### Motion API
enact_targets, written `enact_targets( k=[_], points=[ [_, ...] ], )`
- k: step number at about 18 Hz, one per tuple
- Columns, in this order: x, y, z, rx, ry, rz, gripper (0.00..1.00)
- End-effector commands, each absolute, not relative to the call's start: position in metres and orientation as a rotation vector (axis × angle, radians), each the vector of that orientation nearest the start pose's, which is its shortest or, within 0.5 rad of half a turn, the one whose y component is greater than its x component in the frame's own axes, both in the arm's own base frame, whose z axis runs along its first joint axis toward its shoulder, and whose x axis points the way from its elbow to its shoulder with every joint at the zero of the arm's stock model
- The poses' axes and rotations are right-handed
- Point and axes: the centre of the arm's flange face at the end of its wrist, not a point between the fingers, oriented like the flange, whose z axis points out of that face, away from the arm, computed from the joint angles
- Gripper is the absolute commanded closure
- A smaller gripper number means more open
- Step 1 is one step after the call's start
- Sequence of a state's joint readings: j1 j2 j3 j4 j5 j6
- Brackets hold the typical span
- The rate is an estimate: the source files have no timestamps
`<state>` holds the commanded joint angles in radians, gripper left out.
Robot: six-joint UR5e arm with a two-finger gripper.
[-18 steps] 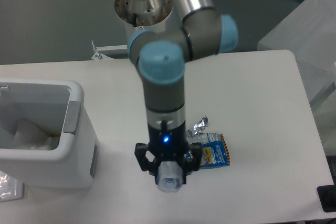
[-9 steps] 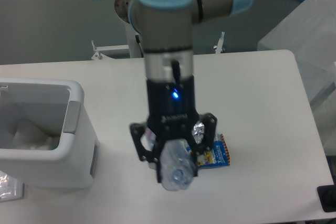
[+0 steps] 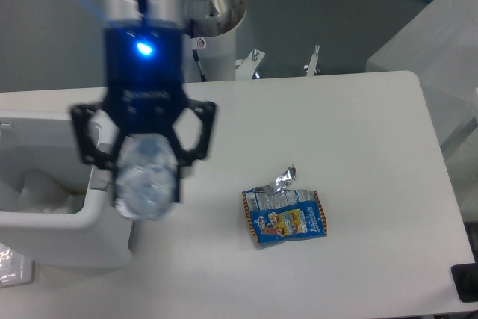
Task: Place the trash in the trash can
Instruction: 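Lift the bottle and carry it over the white trash bin, then open the gripper to drop the bottle into the bin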
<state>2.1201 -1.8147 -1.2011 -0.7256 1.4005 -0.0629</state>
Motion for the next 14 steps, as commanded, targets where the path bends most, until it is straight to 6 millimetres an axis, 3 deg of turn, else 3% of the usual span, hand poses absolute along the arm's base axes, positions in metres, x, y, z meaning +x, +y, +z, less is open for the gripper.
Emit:
enact_targets(
  k=[7,9,12,14],
  points=[
    [-0.131,0.671,0.594,-2.209,-0.418,0.004,0.34],
    [-0.122,0.676,0.584,-2.228,-0.410,-0.008,0.25],
    [-0.112,0.674,0.561,-2.273,-0.408,-0.023,0.23],
    [-0.111,0.673,0.556,-2.283,-0.410,-0.026,0.04]
  ],
)
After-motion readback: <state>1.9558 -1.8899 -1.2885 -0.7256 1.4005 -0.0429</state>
